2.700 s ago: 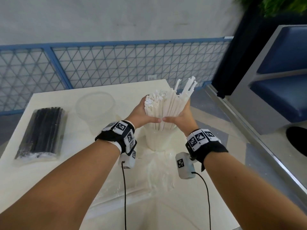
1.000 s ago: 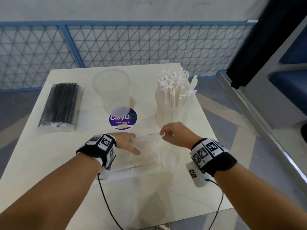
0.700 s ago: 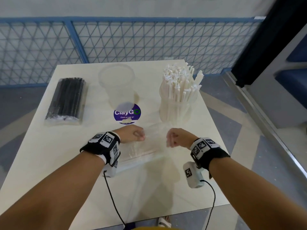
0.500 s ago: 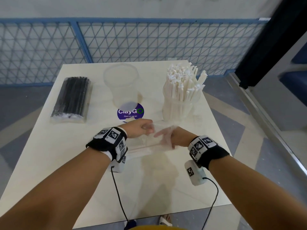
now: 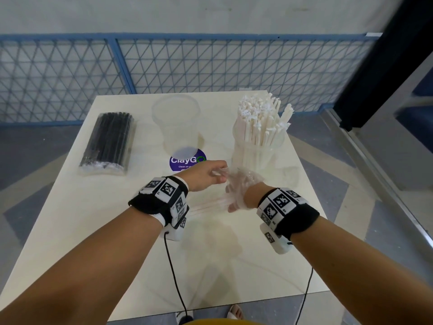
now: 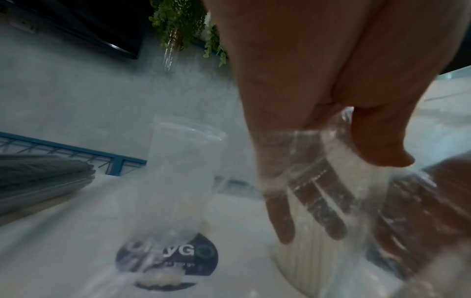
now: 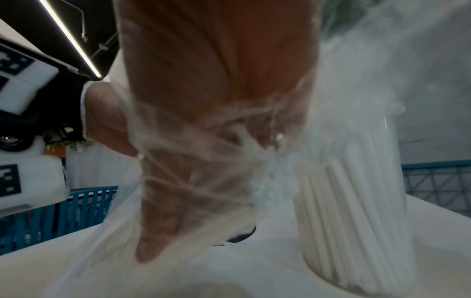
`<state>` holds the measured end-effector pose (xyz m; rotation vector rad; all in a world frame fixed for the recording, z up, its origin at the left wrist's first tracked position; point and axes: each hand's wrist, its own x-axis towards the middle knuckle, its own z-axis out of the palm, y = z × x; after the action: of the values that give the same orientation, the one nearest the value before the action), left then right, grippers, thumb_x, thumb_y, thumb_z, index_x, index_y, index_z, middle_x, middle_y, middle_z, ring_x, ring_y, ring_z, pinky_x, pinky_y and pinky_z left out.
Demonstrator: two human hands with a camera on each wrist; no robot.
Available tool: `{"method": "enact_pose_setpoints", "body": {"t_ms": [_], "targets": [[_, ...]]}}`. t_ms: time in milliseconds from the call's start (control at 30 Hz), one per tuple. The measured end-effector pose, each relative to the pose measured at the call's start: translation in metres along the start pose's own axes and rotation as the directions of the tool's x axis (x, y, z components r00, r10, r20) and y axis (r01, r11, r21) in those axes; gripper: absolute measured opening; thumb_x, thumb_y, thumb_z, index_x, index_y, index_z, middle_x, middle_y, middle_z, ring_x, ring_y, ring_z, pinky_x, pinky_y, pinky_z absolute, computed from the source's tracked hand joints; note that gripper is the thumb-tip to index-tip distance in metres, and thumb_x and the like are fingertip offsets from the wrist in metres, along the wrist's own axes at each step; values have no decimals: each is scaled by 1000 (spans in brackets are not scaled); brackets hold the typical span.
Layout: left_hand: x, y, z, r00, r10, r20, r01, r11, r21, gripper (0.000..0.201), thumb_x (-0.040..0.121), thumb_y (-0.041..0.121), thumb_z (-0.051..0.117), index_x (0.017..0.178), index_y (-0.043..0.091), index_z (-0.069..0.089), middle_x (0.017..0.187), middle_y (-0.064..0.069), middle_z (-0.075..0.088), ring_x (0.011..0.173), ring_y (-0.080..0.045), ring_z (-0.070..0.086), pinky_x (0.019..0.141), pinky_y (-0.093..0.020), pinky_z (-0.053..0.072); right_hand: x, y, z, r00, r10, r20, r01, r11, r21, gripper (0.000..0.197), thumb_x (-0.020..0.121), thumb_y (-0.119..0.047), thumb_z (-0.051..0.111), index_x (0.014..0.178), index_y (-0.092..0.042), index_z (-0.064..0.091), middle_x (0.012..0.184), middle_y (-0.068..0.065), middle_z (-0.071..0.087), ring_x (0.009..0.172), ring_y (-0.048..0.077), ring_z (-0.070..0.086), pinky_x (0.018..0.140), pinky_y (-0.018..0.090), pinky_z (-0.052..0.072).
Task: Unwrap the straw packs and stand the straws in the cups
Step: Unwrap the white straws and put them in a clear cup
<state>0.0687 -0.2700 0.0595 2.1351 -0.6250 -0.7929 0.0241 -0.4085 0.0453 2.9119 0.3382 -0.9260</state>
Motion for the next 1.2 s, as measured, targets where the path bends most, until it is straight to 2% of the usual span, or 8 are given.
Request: {"method": "enact_pose_setpoints", "body": {"t_ms": [267, 433, 533, 733, 833, 967, 1067, 1200], "targets": [[-4, 9, 1, 1000, 7, -12, -7, 1000, -16, 8, 92, 12, 52, 89, 13, 45, 86, 9, 54, 89, -16, 54, 74, -8, 36, -9, -7, 2, 994, -17, 104, -1, 985, 172, 33, 88, -24, 54, 115, -5, 53, 77, 4, 60, 63, 18, 51, 59, 30, 46], [-2, 2, 3, 987, -93, 130, 58, 965, 255, 69, 61, 24, 83, 111, 24, 36, 105, 6, 56, 100, -20, 57, 85, -34, 46, -30, 15, -24, 969, -33, 245, -53, 941, 334, 29, 90, -19, 49, 62, -18, 52, 51, -7, 55, 46, 6, 46, 53, 18, 37], [1, -9, 10, 996, -90, 17, 81, 950, 301, 68, 58, 21, 83, 116, 19, 48, 106, -2, 64, 100, -22, 59, 88, -37, 48, -42, 34, -38, 987, -89, 134, 7, 855, 518, 17, 86, -24, 56, 70, -18, 59, 42, -8, 55, 37, 4, 45, 49, 20, 36], [-1, -35, 6, 982, -185, -43, 189, 943, 275, 24, 69, 13, 74, 72, 20, 51, 76, 4, 53, 89, -23, 57, 73, -28, 44, -58, 68, -51, 979, -172, 110, 51, 728, 684, 23, 85, -6, 59, 108, -1, 59, 72, 9, 60, 43, 12, 47, 38, 19, 33], [-3, -36, 3, 971, -237, -13, 235, 951, 199, 31, 68, 18, 73, 92, 17, 54, 85, 2, 55, 85, -19, 56, 75, -27, 45, -60, 79, -46, 991, -97, -94, 130, 490, 862, 19, 83, 3, 60, 101, 0, 59, 69, 10, 63, 48, 14, 56, 42, 20, 44], [-1, -33, 6, 978, -209, -17, 209, 978, -2, 57, 61, 28, 74, 112, 13, 53, 77, 7, 59, 79, -16, 58, 78, -27, 46, -56, 79, -34, 907, 177, -381, 412, -198, 889, 15, 85, 4, 57, 97, -5, 57, 75, 7, 64, 58, 11, 65, 57, 18, 55], [3, -25, 13, 988, -155, -24, 156, 988, 10, 26, 77, 11, 69, 93, 25, 53, 75, 6, 58, 78, -17, 58, 70, -22, 44, -47, 65, -23, 873, 237, -426, 479, -254, 840, 21, 84, -4, 62, 102, -13, 56, 85, 1, 60, 73, 11, 63, 66, 22, 54], [8, -13, 23, 994, -109, 4, 109, 994, 20, 33, 75, 15, 74, 93, 28, 49, 87, -2, 60, 84, -19, 58, 74, -26, 45, -38, 40, -15, 841, 265, -472, 535, -284, 796, 10, 89, -6, 56, 86, -16, 58, 84, 3, 60, 83, 12, 60, 76, 23, 48]]}}
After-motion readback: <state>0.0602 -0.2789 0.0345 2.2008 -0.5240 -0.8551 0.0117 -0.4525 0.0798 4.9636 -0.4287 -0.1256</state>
